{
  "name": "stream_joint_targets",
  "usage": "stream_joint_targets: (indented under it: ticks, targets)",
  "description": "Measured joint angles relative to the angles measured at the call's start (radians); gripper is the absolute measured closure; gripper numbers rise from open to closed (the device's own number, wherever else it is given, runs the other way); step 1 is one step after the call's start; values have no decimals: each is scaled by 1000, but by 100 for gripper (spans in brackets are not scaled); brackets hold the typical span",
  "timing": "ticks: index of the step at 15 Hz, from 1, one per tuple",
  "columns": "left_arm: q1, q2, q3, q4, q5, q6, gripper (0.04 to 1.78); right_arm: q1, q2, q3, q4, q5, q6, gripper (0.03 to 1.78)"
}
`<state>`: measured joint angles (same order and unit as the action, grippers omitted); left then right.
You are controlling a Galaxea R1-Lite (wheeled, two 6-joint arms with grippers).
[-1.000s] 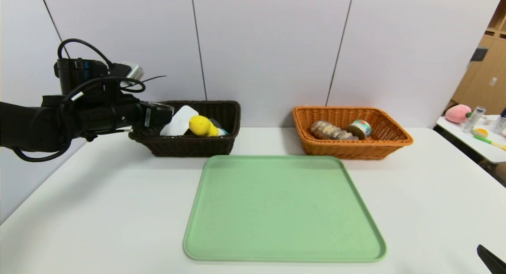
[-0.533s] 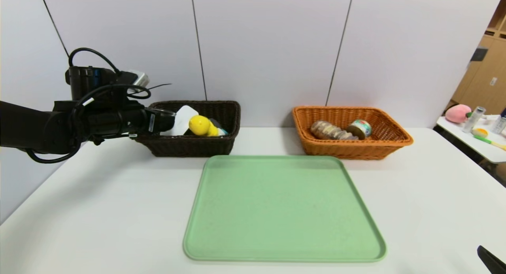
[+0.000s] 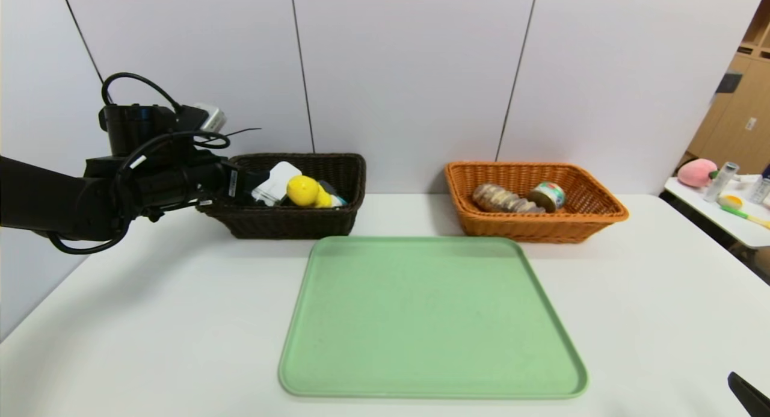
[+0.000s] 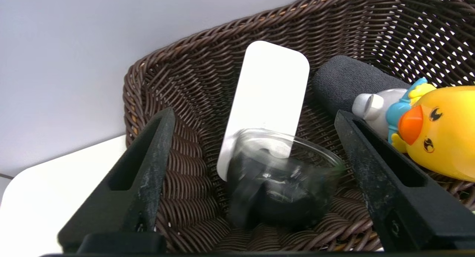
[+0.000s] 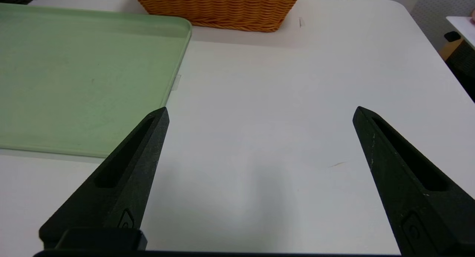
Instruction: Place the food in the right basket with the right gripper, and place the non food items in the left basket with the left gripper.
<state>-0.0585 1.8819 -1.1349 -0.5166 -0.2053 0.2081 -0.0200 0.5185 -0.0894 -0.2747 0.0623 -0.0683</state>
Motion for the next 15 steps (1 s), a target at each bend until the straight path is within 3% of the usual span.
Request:
stream_joint_targets:
  ticks: [5, 10, 12, 15]
  targets:
    - [0, -68, -6, 55, -3, -21, 20, 0, 1, -10, 0, 0, 0, 10]
    - [31, -325, 15, 278, 1, -64, 16, -1, 6, -83, 10, -13, -2, 10]
    - [56, -471, 67, 367, 4, -67, 15, -5, -2, -152, 75, -22, -8, 10]
    - [77, -728, 235, 436, 5, -67, 15, -10, -74, -272, 286, -24, -16, 10]
